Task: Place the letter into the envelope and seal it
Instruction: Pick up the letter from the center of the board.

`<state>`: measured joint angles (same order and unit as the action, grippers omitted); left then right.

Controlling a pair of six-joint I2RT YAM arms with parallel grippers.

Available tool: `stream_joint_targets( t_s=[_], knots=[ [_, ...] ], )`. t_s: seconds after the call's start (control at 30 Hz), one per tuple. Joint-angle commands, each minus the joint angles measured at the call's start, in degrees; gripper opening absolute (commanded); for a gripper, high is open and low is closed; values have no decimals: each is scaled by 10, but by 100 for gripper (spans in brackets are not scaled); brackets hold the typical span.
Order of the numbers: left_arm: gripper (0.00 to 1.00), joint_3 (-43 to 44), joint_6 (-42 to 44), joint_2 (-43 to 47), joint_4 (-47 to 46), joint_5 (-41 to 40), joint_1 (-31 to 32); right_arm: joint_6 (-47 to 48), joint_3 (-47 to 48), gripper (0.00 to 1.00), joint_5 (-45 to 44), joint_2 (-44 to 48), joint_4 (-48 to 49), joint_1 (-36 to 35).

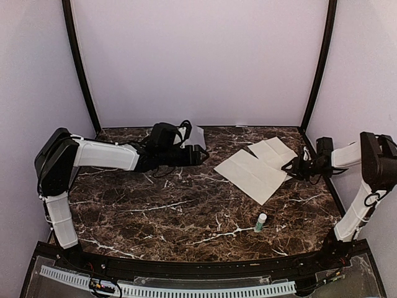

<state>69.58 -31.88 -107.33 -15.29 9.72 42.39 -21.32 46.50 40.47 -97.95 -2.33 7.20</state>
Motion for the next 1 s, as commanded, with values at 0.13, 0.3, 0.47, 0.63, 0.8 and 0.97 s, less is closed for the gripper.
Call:
stream_joint_targets(
  t_s=[0.13,0.3,0.47,0.63,0.8,0.97],
  knots=[
    [72,108,-2,-81,8,8,29,-24,20,32,27,-2,29,-17],
    [71,146,-14,-125,12,6,39,-42,7,32,35,-11,73,-33],
    [72,167,-14,-153,24,-1,43,-46,14,32,36,-34,85,-48],
    [71,174,-22,-174,19,11,43,-38,24,32,32,-50,77,-52],
    [71,191,-19,-206,24,25,44,-40,21,30,31,-54,81,-59],
    [72,196,-18,-224,25,33,44,-53,19,28,34,-61,96,-67]
  ],
)
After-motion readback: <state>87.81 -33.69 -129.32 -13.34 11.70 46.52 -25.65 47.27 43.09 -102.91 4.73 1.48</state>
